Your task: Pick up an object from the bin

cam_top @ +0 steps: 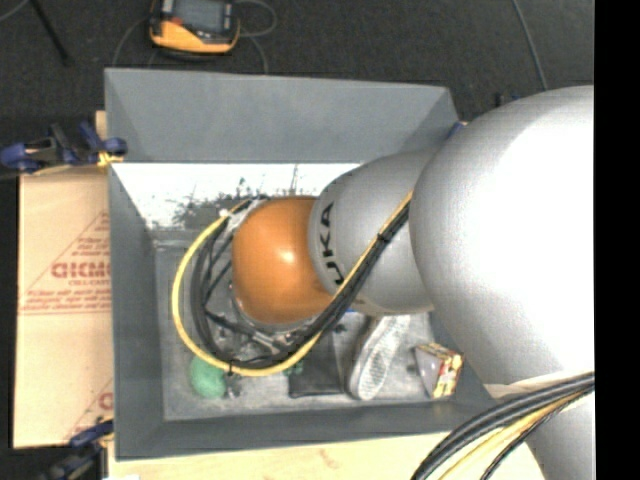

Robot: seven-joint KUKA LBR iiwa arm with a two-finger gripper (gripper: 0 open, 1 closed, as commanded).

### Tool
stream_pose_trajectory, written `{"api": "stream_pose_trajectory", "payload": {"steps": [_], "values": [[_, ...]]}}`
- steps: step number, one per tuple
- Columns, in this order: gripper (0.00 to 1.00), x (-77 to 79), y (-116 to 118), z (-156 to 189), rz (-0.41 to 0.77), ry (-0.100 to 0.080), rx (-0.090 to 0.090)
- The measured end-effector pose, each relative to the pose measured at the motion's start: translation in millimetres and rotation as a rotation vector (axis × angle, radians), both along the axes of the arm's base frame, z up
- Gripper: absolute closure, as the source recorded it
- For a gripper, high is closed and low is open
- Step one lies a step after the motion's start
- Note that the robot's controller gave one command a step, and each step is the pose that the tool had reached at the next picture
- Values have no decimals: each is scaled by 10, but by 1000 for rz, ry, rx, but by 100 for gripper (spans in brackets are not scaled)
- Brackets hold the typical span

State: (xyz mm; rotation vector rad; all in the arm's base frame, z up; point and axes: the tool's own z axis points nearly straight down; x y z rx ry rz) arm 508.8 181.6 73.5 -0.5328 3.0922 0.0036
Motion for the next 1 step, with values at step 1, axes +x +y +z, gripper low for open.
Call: {"api": "stream_pose_trajectory", "payload": {"steps": [1], "values": [[100,-298,35,1156,502,-2,-2]]}}
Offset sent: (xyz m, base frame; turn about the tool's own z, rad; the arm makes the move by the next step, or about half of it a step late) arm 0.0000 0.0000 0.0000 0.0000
